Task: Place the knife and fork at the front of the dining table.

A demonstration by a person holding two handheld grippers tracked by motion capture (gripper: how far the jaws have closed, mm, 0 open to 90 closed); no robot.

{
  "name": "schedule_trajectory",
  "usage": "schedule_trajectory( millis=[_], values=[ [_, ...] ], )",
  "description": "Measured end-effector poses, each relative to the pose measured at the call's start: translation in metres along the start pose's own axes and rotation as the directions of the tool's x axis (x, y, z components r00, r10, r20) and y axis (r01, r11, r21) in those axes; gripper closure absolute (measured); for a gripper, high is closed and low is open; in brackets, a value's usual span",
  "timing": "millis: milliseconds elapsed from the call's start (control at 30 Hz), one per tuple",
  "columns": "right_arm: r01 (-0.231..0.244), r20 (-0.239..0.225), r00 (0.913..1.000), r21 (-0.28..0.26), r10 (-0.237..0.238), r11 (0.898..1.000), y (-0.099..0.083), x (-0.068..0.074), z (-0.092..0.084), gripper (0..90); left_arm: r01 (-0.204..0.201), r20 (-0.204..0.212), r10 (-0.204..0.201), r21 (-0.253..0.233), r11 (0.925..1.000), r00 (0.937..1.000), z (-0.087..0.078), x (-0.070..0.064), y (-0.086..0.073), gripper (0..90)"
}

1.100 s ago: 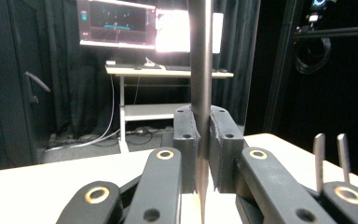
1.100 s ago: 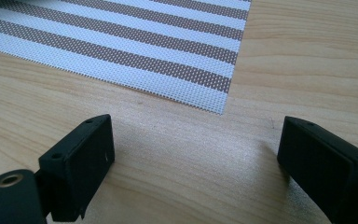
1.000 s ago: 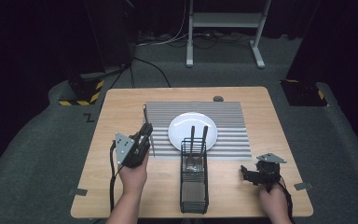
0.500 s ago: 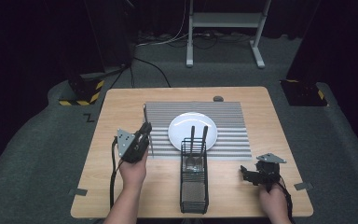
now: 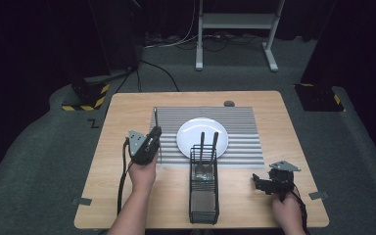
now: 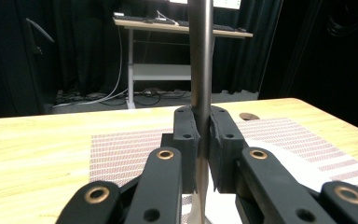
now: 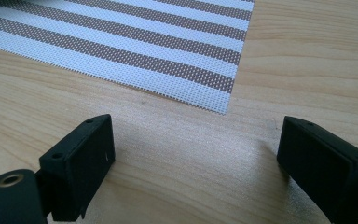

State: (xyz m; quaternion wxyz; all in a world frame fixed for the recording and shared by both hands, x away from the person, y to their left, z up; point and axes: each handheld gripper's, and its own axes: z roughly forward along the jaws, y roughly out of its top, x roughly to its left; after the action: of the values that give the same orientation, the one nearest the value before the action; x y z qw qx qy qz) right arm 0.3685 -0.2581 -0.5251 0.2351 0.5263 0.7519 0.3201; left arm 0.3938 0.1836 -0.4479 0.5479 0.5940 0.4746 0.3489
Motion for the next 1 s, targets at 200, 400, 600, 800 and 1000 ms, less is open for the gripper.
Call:
schedule_trajectory(
  millis=[200, 400, 600, 800, 1000],
  values=[
    [0.0, 0.0, 1.0, 0.0, 0.0, 1.0, 0.0, 0.0, 0.0, 10.8, 0.003, -0.005, -0.003, 0.025, 0.9997, 1.0, 0.008, 0.003, -0.002, 82.3],
    [0.0, 0.0, 1.0, 0.0, 0.0, 1.0, 0.0, 0.0, 0.0, 10.7, 0.014, -0.014, -0.013, 0.048, 0.9988, 0.9998, 0.012, 0.007, -0.005, 82.3],
    [0.0, 0.0, 1.0, 0.0, 0.0, 1.0, 0.0, 0.0, 0.0, 10.7, 0.026, -0.017, -0.026, 0.058, 0.998, 0.9995, 0.018, 0.011, -0.005, 82.2],
    [0.0, 0.0, 1.0, 0.0, 0.0, 1.0, 0.0, 0.0, 0.0, 10.7, 0.055, -0.019, -0.054, 0.059, 0.9967, 0.9984, 0.024, 0.015, -0.007, 82.3],
    [0.0, 0.0, 1.0, 0.0, 0.0, 1.0, 0.0, 0.0, 0.0, 10.7, 0.191, -0.024, -0.191, 0.0, 0.9817, 0.9814, 0.034, 0.015, -0.01, 82.3]
  ],
)
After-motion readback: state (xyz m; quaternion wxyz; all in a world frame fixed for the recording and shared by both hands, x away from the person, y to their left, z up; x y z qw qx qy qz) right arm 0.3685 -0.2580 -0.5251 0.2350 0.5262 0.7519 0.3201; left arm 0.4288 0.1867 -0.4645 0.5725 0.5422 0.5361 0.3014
